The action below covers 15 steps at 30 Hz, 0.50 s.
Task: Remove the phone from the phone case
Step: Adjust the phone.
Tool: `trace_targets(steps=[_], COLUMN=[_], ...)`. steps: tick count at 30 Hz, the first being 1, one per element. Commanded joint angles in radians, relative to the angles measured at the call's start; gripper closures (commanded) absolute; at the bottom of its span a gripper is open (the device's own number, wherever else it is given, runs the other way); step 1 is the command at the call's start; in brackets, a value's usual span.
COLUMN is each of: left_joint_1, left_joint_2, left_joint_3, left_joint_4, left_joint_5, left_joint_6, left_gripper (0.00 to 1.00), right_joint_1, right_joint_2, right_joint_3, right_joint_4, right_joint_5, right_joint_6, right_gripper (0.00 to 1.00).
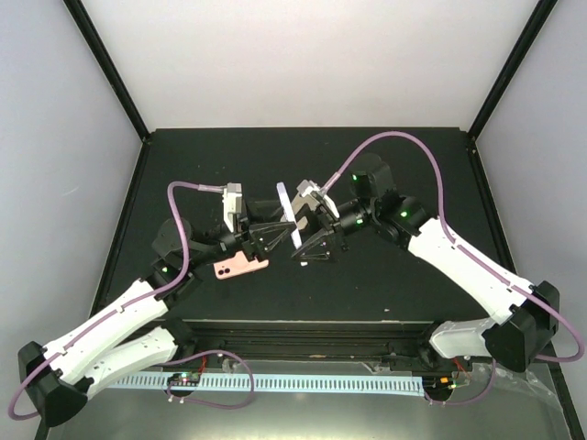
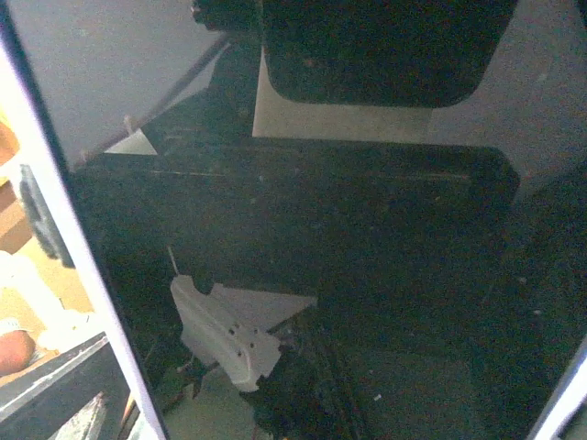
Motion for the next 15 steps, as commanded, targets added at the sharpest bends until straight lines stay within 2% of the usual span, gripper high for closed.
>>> trace_targets(steps=[1, 5, 8, 11, 15], left_joint_1=[0.006, 0.006, 0.006, 0.006, 0.003], left_joint_2=[-0.024, -0.038, -0.058, -0.098, -0.133], left_joint_3=[-0.002, -0.009, -0.005, 0.007, 0.049], left_joint_4=[0.077, 0.068, 0.009, -0.098, -0.318], left_joint_5=[-0.007, -0.027, -0.075, -0.157, -0.283], left_joint_6=[0.001, 0.025, 0.057, 0.082, 0.083], left_gripper=[0.36, 0.33, 0.03, 0.01, 0.01], right_joint_1=[0.015, 0.015, 0.015, 0.014, 0.015], right_joint_2=[-0.035, -0.048, -0.064, -0.089, -0.121], right_joint_3=[-0.023, -0.029, -0.03, -0.014, -0.032], right_joint_4=[0.127, 0.117, 0.071, -0.032, -0.119], right_joint_5=[-0.005, 0.038, 0.12, 0.322, 0.636], right_joint_6=[0.094, 0.085, 0.048, -0.041, -0.164], right_gripper=[0.05, 0.23, 0.25, 0.25, 0.26])
